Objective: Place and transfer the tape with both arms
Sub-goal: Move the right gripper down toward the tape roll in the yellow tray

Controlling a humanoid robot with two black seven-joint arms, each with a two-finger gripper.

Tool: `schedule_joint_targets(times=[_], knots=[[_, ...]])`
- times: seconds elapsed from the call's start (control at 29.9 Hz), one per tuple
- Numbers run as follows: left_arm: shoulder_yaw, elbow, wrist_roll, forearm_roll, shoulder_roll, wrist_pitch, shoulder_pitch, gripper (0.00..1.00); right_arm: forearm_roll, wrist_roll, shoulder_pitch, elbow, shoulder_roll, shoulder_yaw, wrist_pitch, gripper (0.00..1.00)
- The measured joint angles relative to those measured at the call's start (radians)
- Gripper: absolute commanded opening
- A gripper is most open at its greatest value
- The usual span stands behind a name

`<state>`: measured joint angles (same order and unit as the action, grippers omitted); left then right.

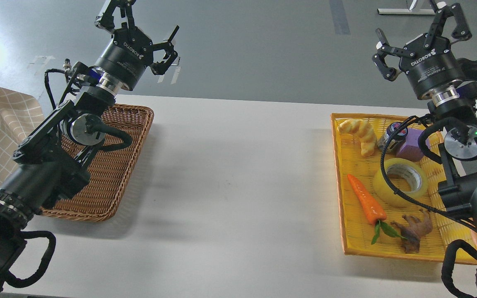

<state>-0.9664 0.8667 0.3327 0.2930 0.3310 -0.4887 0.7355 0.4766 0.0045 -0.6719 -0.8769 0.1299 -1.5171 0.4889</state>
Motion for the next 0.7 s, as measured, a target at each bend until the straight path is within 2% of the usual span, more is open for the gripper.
schedule_joint_targets(times=[0.17,0.43,0.7], knots=[[0.000,0.001,0.000,0.001,0.001,0.000,0.002,0.98,0.028,-0.005,-0.006,-0.010,0.088,0.060,0.000,1.00],[0.000,0.002,0.000,0.001,0.000,0.000,0.002,0.98,0.062,-0.005,-0.057,-0.033,0.288,0.306,0.000,1.00],[0.000,0.005,0.000,0.003,-0.002,0.000,0.001,0.98,0.262,-0.003,-0.124,-0.120,0.422,0.508,0.000,1.00]])
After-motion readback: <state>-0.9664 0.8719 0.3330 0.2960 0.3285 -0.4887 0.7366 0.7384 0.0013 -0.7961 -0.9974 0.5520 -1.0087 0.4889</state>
